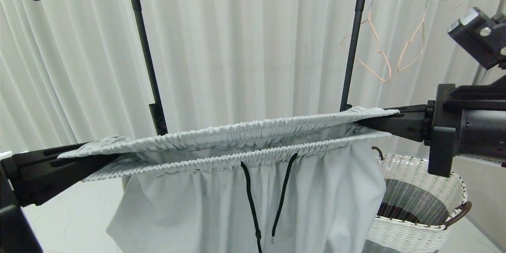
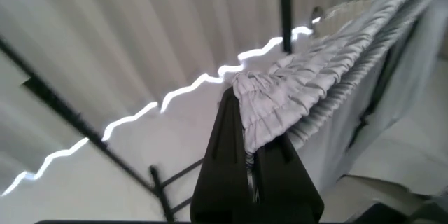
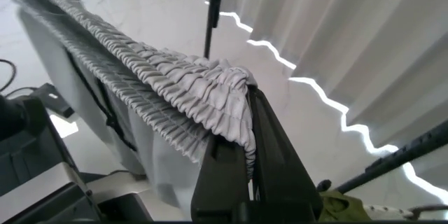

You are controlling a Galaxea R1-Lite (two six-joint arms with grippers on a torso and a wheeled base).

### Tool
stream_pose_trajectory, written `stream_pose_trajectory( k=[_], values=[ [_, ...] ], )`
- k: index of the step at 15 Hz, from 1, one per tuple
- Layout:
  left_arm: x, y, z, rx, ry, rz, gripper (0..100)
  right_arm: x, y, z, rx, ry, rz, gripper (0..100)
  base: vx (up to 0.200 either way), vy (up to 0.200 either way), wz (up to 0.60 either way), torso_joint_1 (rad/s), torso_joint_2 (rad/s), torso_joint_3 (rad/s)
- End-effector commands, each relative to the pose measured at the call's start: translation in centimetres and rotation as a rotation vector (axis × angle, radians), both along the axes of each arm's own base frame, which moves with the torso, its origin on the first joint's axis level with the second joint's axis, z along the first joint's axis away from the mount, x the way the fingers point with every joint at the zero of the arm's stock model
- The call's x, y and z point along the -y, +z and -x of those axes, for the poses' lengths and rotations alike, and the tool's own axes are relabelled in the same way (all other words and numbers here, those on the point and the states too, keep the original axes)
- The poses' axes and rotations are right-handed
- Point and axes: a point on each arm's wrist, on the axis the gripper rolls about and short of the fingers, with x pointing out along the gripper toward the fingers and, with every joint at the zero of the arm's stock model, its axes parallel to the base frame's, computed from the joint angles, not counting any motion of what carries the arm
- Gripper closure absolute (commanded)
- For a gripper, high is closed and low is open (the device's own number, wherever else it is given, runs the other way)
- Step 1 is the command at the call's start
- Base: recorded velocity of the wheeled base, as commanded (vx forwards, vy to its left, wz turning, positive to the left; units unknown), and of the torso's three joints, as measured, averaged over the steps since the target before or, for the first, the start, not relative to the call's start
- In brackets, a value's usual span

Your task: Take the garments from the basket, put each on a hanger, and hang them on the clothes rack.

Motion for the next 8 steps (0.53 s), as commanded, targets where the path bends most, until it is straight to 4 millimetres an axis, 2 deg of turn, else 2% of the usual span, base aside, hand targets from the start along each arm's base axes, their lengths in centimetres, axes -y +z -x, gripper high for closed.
stream_pose_trajectory(
  k=[1,4,6,8],
  values=[
    [0.8,0.9,-1.0,-0.001,-0.022,0.018,100,1.0,0.0,0.3,0.011,-0.032,-0.008,100,0.0,0.0,0.0,0.0,0.0,0.0],
    [2.2,2.5,-3.2,0.0,-0.005,0.024,100,2.9,0.6,1.0,0.018,-0.1,-0.055,100,0.0,0.0,0.0,0.0,0.0,0.0],
    [3.5,2.7,-4.7,-0.017,-0.005,0.006,100,4.1,0.9,0.8,0.032,-0.174,-0.063,100,0.0,0.0,0.0,0.0,0.0,0.0],
    [5.3,2.7,-6.9,-0.042,-0.007,-0.007,100,5.9,2.1,0.4,0.071,-0.277,-0.091,100,0.0,0.0,0.0,0.0,0.0,0.0]
  ],
)
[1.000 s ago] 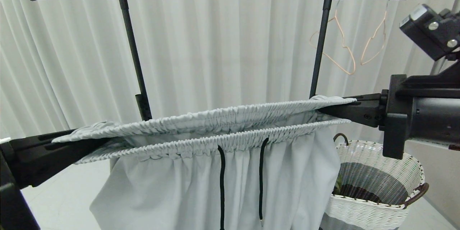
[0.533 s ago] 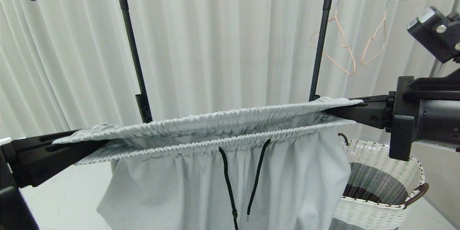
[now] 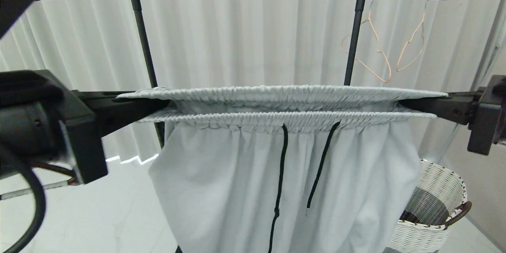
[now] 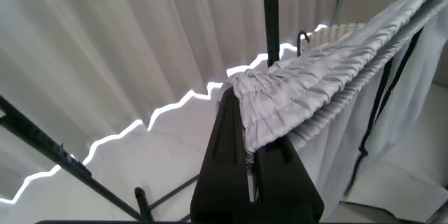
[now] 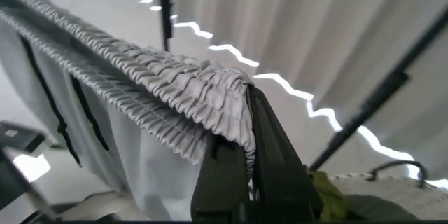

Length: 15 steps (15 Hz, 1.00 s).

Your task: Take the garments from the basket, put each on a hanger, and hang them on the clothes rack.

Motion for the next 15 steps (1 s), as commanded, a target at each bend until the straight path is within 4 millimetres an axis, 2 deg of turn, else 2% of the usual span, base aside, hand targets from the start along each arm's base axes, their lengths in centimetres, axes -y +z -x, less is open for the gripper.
stream_pose_trajectory(
  k=[1,3,5,7,9,10,12,15],
  values=[
    [2.5,-0.6,-3.4,-0.047,0.014,-0.037,100,1.8,1.9,0.2,0.062,-0.083,-0.039,100,0.0,0.0,0.0,0.0,0.0,0.0],
    [4.0,-0.2,-5.1,-0.028,0.002,-0.003,100,2.1,3.0,0.4,0.054,-0.09,-0.032,100,0.0,0.0,0.0,0.0,0.0,0.0],
    [5.2,0.4,-6.5,-0.035,-0.004,0.056,100,1.9,2.9,0.0,0.034,-0.092,-0.013,100,0.0,0.0,0.0,0.0,0.0,0.0],
    [6.2,1.1,-7.7,-0.029,0.0,0.078,100,2.7,2.6,0.0,0.005,-0.138,0.007,100,0.0,0.0,0.0,0.0,0.0,0.0],
    [6.5,1.1,-8.1,-0.031,0.0,0.077,100,3.7,2.9,1.6,-0.018,-0.143,0.018,100,0.0,0.0,0.0,0.0,0.0,0.0],
    [7.0,0.9,-8.7,-0.037,-0.001,0.072,100,4.7,2.7,3.8,-0.062,-0.116,0.036,100,0.0,0.0,0.0,0.0,0.0,0.0],
    [7.8,0.8,-9.9,-0.047,0.006,0.079,100,5.6,2.2,6.3,-0.123,-0.014,0.047,100,0.0,0.0,0.0,0.0,0.0,0.0],
    [8.3,1.0,-11.0,-0.052,0.02,0.101,100,5.6,1.9,7.3,-0.144,0.064,0.051,100,0.0,0.0,0.0,0.0,0.0,0.0]
  ],
)
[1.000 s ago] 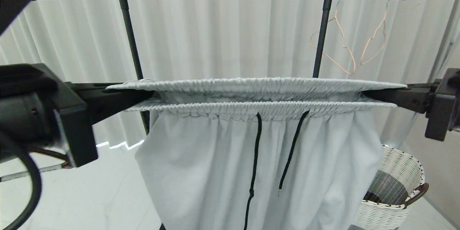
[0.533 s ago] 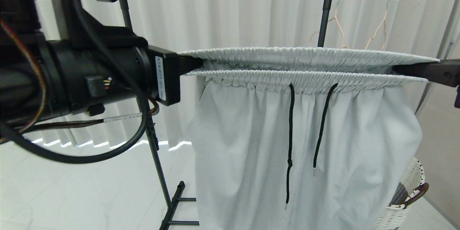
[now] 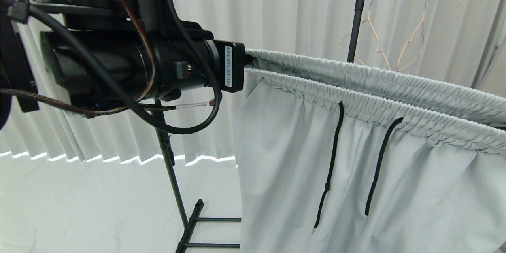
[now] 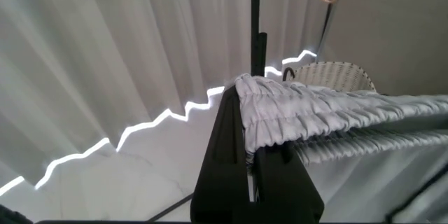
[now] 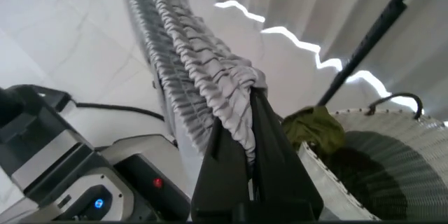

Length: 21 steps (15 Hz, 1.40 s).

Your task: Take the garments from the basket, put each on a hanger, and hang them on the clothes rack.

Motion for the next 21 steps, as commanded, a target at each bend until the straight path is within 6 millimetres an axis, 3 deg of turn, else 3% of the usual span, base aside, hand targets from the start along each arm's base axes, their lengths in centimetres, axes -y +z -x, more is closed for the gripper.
stream_pose_trajectory(
  k=[1,5,7,8,9,10,12,15,21],
  values=[
    [0.3,-0.6,-1.0,-0.016,0.014,-0.012,100,0.1,0.2,0.8,0.021,0.032,-0.009,100,0.0,0.0,0.0,0.0,0.0,0.0],
    [-0.5,-0.8,-1.4,-0.032,0.007,-0.013,100,-0.3,-0.1,-0.1,0.007,0.004,0.013,100,0.0,0.0,0.0,0.0,0.0,0.0],
    [-1.0,-0.8,-0.7,-0.035,0.007,-0.015,100,-1.2,0.0,-1.9,0.028,-0.061,0.028,100,0.0,0.0,0.0,0.0,0.0,0.0],
    [-1.5,-1.2,0.3,-0.048,-0.002,-0.025,100,-2.3,0.1,-4.0,0.066,-0.094,0.016,100,0.0,0.0,0.0,0.0,0.0,0.0],
    [-1.7,-1.3,0.8,-0.051,-0.008,-0.028,100,-2.8,0.2,-4.9,0.084,-0.101,0.007,100,0.0,0.0,0.0,0.0,0.0,0.0],
    [-2.0,-1.7,3.1,-0.057,-0.057,-0.033,100,-4.1,0.6,-7.1,0.142,-0.104,-0.03,100,0.0,0.0,0.0,0.0,0.0,0.0],
    [-2.3,-2.2,5.5,-0.061,-0.117,-0.036,100,-5.4,0.8,-8.8,0.195,-0.093,-0.068,100,0.0,0.0,0.0,0.0,0.0,0.0],
    [-0.9,-2.2,9.2,-0.115,-0.251,0.035,100,-6.9,0.7,-9.7,0.222,-0.056,-0.097,100,0.0,0.0,0.0,0.0,0.0,0.0],
    [-0.6,-2.5,9.7,-0.109,-0.211,0.018,100,-6.9,0.7,-9.5,0.217,-0.054,-0.1,100,0.0,0.0,0.0,0.0,0.0,0.0]
  ],
)
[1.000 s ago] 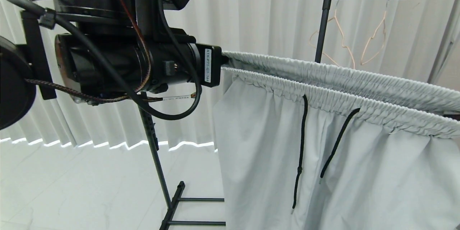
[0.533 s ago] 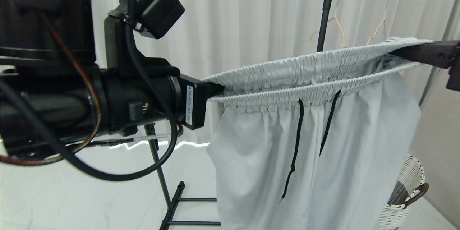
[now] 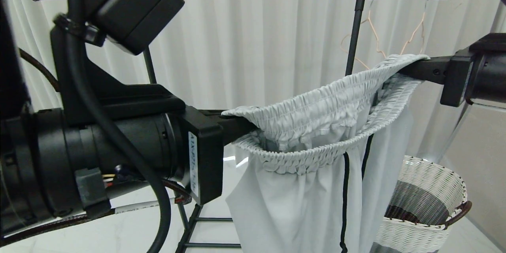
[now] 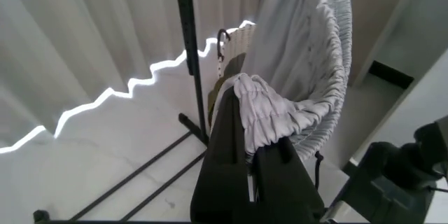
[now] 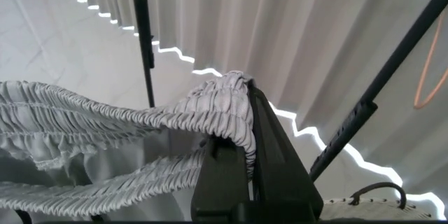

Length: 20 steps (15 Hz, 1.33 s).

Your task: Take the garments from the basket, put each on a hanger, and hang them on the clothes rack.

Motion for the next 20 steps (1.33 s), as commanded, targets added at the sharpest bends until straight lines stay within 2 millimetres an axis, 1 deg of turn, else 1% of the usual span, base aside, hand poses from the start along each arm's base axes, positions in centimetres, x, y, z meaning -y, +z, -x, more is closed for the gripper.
stream_pose_trajectory(
  k=[1,2,3,5,6,7,8,9,10,11,14,15,20],
  values=[
    [-0.1,0.0,0.0,0.005,0.011,-0.001,100,0.3,0.1,0.3,0.001,-0.005,0.0,100,0.0,0.0,0.0,0.0,0.0,0.0],
    [-0.3,0.1,-0.6,0.019,0.034,-0.012,100,0.9,0.2,0.6,-0.002,-0.022,0.001,100,0.0,0.0,0.0,0.0,0.0,0.0],
    [-0.4,0.3,-1.8,0.052,0.067,-0.046,100,1.6,0.4,0.9,-0.008,-0.045,0.008,100,0.0,0.0,0.0,0.0,0.0,0.0],
    [-0.7,1.9,-4.6,0.118,0.147,-0.054,100,3.1,1.5,2.1,-0.005,-0.083,0.005,100,0.0,0.0,0.0,0.0,0.0,0.0],
    [-0.3,2.6,-5.8,0.131,0.173,-0.04,100,3.7,1.8,2.8,-0.011,-0.092,0.009,100,0.0,0.0,0.0,0.0,0.0,0.0],
    [-0.2,2.9,-6.2,0.136,0.181,-0.035,100,4.0,1.9,3.4,-0.015,-0.091,0.011,100,0.0,0.0,0.0,0.0,0.0,0.0],
    [0.1,2.8,-6.7,0.133,0.182,-0.038,100,4.6,1.5,4.6,-0.039,-0.089,0.023,100,0.0,0.0,0.0,0.0,0.0,0.0],
    [0.6,1.9,-6.4,0.111,0.163,-0.059,100,5.1,0.6,5.6,-0.064,-0.084,0.04,100,0.0,0.0,0.0,0.0,0.0,0.0],
    [1.0,1.2,-6.0,0.097,0.143,-0.074,100,5.3,0.0,6.0,-0.072,-0.081,0.045,100,0.0,0.0,0.0,0.0,0.0,0.0],
    [1.1,1.0,-5.9,0.092,0.138,-0.079,100,5.3,-0.1,6.2,-0.072,-0.077,0.046,100,0.0,0.0,0.0,0.0,0.0,0.0],
    [1.4,2.4,-6.1,0.125,0.139,-0.045,100,5.4,1.0,6.5,-0.037,-0.073,0.028,100,0.0,0.0,0.0,0.0,0.0,0.0],
    [1.5,2.7,-6.3,0.133,0.141,-0.036,100,5.4,1.0,6.6,-0.037,-0.075,0.028,100,0.0,0.0,0.0,0.0,0.0,0.0],
    [1.5,2.8,-6.3,0.133,0.143,-0.036,100,5.3,0.7,6.2,-0.05,-0.077,0.041,100,0.0,0.0,0.0,0.0,0.0,0.0]
  ],
)
